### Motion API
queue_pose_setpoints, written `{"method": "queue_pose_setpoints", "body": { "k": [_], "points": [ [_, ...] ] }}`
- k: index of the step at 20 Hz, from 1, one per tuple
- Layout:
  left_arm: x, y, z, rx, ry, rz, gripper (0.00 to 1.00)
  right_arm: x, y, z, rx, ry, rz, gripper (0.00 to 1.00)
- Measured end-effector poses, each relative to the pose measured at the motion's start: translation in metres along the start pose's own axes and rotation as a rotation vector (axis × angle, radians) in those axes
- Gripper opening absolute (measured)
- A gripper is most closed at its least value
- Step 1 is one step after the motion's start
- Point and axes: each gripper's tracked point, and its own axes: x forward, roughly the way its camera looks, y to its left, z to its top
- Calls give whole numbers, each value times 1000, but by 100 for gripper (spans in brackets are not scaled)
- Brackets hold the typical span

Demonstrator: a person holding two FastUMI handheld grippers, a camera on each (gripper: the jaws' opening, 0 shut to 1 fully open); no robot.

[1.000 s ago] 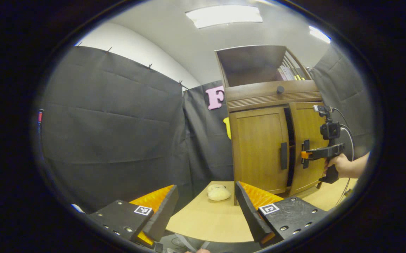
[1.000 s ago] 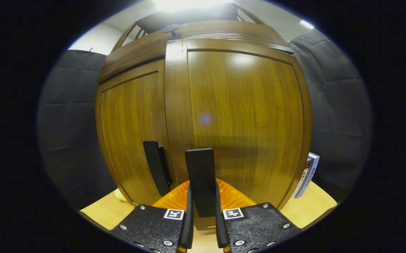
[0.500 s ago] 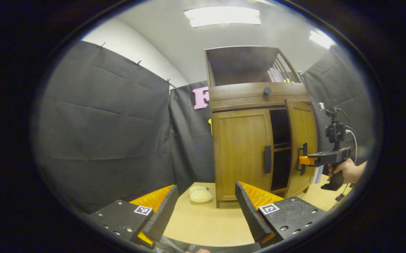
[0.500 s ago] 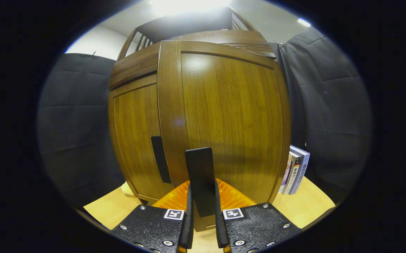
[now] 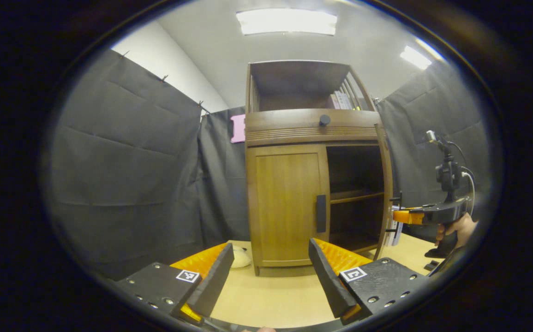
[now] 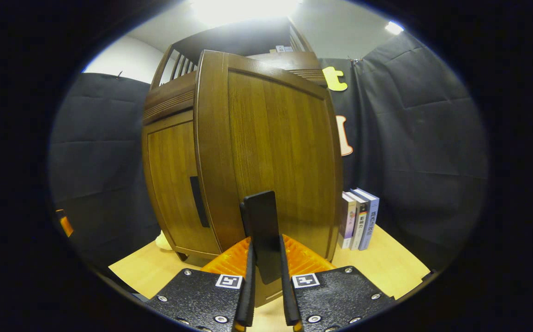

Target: Open the right door of the double-door shoe cabinet with the right hand, and open the left door with the left hand.

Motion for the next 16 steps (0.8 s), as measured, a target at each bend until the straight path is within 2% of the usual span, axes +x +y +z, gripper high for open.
{"method": "queue_pose_setpoints", "body": {
  "k": [4,5,7,16],
  "points": [
    [2,-29,-2,-7,0,-57,94,-22,-27,0,45,7,-48,18],
    [3,-36,0,-10,0,-71,94,-26,-35,0,43,5,-61,20],
    [7,-48,-1,-17,-2,-96,94,-34,-49,1,31,3,-81,14],
    [8,-70,-2,-18,-10,-136,94,-54,-109,0,6,5,-202,14]
  ]
}}
